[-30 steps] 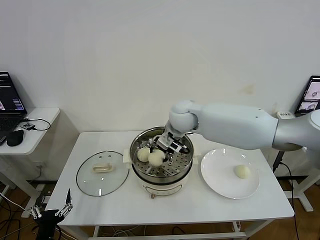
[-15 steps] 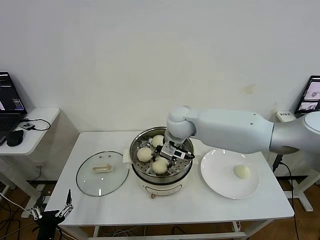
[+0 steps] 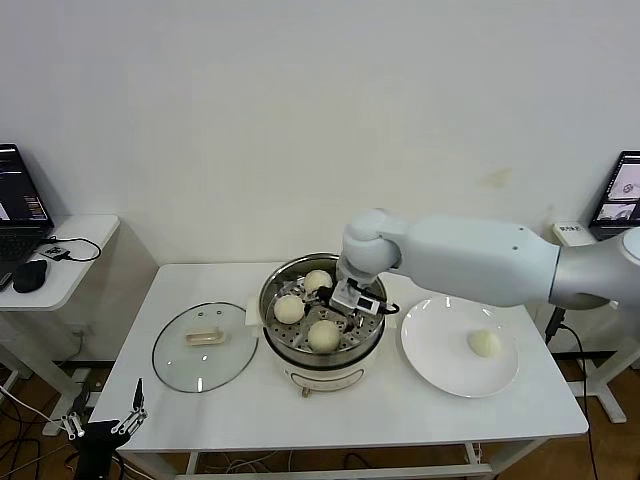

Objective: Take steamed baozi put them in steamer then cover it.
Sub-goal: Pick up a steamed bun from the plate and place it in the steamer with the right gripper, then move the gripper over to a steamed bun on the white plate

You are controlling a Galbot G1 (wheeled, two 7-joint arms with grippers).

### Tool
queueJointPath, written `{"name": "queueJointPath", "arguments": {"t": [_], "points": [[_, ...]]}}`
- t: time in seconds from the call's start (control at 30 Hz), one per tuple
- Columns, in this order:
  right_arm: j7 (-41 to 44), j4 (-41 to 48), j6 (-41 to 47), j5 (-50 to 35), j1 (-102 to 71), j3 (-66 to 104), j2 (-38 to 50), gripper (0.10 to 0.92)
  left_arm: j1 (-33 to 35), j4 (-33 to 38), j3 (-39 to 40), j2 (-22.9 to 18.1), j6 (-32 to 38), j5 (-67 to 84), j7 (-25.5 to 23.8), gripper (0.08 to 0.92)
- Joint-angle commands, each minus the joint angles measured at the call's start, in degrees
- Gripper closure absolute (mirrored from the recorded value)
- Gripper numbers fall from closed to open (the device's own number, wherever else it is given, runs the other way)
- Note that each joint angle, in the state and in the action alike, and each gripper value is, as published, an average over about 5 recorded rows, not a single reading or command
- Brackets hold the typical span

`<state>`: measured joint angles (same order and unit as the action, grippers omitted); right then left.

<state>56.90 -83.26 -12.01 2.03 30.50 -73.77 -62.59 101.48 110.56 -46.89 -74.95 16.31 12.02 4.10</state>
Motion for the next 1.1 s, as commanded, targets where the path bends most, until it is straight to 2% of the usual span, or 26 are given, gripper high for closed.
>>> {"name": "queueJointPath", "arguments": {"t": [0.03,0.23,0.43,0.77,1.1], "points": [[1.0,0.3,4.2,-4.0,2.6,4.8,5.1,0.203,0.2,0.0,-0.7,0.7,0.0,0.3,-0.1,0.177],[3.6,0.1,15.5,-9.2,4.4,6.5,12.9,0.203,-0.1,0.0,-0.9,1.4,-0.2,0.5,-0.2,0.177],[4.4,-1.1,22.1,-11.2,3.8,7.8,21.7,0.202,-0.8,-0.4,-0.4,2.2,-0.3,0.6,-0.2,0.177],[4.9,-2.6,22.2,-4.2,-7.4,12.5,34.1,0.202,-1.8,-1.2,0.9,2.9,-0.4,0.4,-0.3,0.177],[4.2,2.2,20.7,6.1,-25.6,25.2,37.2,0.203,-1.9,-1.4,0.8,3.0,-0.8,0.1,-0.3,0.177]]}}
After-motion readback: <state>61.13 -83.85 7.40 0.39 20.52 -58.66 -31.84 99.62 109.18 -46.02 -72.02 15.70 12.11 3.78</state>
